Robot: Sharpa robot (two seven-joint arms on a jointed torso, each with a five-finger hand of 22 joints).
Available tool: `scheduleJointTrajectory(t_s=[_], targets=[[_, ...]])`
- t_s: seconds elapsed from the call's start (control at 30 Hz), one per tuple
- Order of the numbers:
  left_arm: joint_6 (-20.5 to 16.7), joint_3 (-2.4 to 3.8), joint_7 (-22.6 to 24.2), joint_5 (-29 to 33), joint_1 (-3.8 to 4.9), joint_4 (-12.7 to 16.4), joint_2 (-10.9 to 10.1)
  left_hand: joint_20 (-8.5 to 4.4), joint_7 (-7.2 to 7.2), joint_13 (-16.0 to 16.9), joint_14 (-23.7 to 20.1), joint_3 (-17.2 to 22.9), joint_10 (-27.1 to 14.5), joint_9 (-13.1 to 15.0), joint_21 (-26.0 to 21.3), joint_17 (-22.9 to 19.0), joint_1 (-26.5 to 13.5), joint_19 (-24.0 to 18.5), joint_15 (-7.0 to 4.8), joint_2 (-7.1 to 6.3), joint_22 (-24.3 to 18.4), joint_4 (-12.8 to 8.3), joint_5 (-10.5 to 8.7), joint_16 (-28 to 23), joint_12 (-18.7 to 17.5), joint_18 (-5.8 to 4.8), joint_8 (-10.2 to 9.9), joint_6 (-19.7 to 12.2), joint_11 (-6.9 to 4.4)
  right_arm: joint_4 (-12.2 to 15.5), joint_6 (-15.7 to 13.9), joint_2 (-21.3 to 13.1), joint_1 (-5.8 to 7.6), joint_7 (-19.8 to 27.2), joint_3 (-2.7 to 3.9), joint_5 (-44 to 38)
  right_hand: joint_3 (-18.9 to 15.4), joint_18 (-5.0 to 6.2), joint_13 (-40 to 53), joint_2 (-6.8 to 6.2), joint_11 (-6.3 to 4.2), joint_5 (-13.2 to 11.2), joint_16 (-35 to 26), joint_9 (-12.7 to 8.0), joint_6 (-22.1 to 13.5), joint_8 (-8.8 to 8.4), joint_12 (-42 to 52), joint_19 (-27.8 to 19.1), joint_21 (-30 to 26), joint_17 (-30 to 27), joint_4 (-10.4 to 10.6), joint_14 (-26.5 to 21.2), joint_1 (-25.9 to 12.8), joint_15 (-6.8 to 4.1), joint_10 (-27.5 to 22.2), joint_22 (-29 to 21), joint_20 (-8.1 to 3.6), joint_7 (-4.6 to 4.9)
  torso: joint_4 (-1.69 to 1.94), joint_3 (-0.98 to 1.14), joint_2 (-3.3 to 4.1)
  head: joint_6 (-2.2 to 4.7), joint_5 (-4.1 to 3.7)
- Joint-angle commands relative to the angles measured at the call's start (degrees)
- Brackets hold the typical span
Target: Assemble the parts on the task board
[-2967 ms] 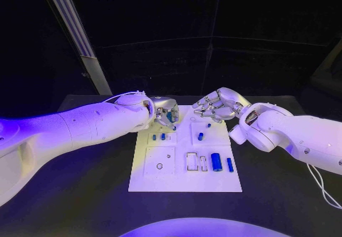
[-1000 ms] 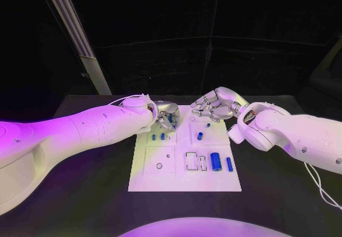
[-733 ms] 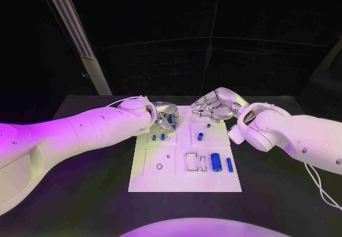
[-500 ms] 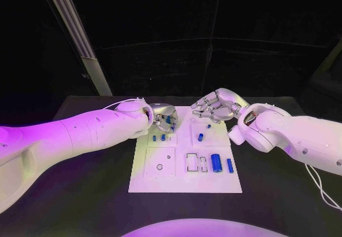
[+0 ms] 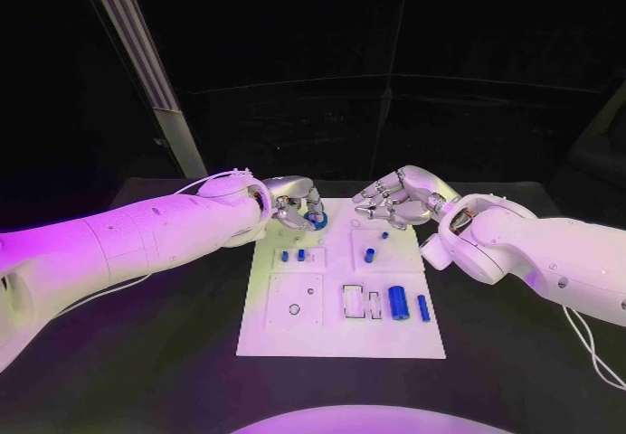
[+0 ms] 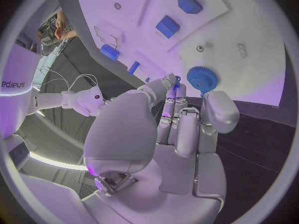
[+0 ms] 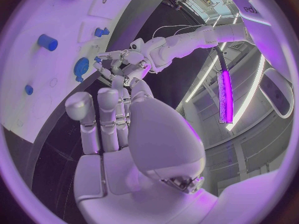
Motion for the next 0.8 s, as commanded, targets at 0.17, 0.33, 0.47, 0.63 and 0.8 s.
scheduleJointTrajectory(t_s=[0.17, 0.33, 0.47, 0.63, 0.8], targets=[[0.34, 0.75, -0.39, 1.55, 0.40, 1.88, -2.29, -0.09, -0.08, 0.06, 1.82, 0.32, 0.77, 0.00, 0.39, -0.10, -0.73, 0.43, -0.46, 0.03, 0.23, 0.00, 0.22, 0.30, -0.41, -0.64, -0.33, 0.51, -0.03, 0.05, 0.09, -0.10, 0.04, 0.78, 0.03, 0.17, 0.36, 0.78, -0.09, -0.06, -0.06, 0.28, -0.25, -0.01, -0.41, 0.27, 0.26, -0.43, -0.36, 0.02, -0.05, -0.35, 0.50, 0.09, -0.39, -0.07, 0.09, -0.02, -0.07, 0.02, 0.08, 0.05, 0.07], [1.86, 0.85, -0.79, 1.95, 0.48, 2.48, -3.64, -0.11, -0.10, 0.07, 1.80, 0.33, 0.89, 0.01, 0.35, -0.23, -0.81, 0.40, -0.47, -0.04, 0.20, -0.02, 0.20, 0.25, -0.47, -0.62, -0.37, 0.61, -0.06, 0.06, 0.06, -0.11, 0.03, 0.76, 0.02, 0.17, 0.45, 0.78, -0.12, 0.02, -0.06, 0.31, -0.26, -0.01, -0.42, 0.30, 0.31, -0.44, -0.37, -0.01, -0.02, -0.38, 0.51, 0.11, -0.41, -0.06, 0.10, -0.02, -0.13, 0.04, 0.10, -0.03, 0.19], [2.80, 0.82, -1.05, 2.06, 0.47, 2.13, -3.99, -0.11, -0.11, 0.07, 1.77, 0.32, 0.96, 0.01, 0.35, -0.33, -0.88, 0.39, -0.48, -0.08, 0.20, -0.02, 0.19, 0.21, -0.51, -0.62, -0.40, 0.66, -0.07, 0.05, 0.05, -0.08, 0.02, 0.79, 0.02, 0.17, 0.45, 0.78, -0.12, 0.02, -0.06, 0.31, -0.26, -0.01, -0.42, 0.30, 0.31, -0.44, -0.37, -0.01, -0.02, -0.38, 0.51, 0.11, -0.41, -0.06, 0.10, -0.02, -0.08, 0.02, 0.04, -0.23, 0.17], [3.61, 0.75, -1.30, 2.10, 0.29, 1.20, -3.68, -0.12, -0.11, 0.07, 1.75, 0.30, 1.02, 0.01, 0.37, -0.43, -0.96, 0.39, -0.49, -0.11, 0.23, -0.01, 0.17, 0.18, -0.56, -0.62, -0.44, 0.70, -0.07, 0.05, 0.02, -0.04, 0.01, 0.83, 0.02, 0.17, 0.45, 0.78, -0.12, 0.02, -0.06, 0.31, -0.26, -0.01, -0.42, 0.30, 0.31, -0.44, -0.37, -0.01, -0.02, -0.38, 0.51, 0.11, -0.41, -0.06, 0.10, -0.02, -0.20, 0.02, 0.08, -0.22, 0.36], [4.02, 0.64, -1.36, 2.11, -0.11, -0.02, -3.22, -0.12, -0.12, 0.07, 1.72, 0.30, 1.04, 0.01, 0.36, -0.56, -0.99, 0.38, -0.49, -0.11, 0.23, -0.01, 0.17, 0.13, -0.58, -0.62, -0.46, 0.72, -0.08, 0.09, 0.00, -0.06, 0.01, 0.87, 0.02, 0.17, 0.45, 0.78, -0.12, 0.02, -0.06, 0.31, -0.26, -0.01, -0.42, 0.30, 0.31, -0.44, -0.37, -0.01, -0.02, -0.38, 0.51, 0.11, -0.41, -0.06, 0.10, -0.02, -0.25, 0.04, 0.08, -0.16, 0.33]])
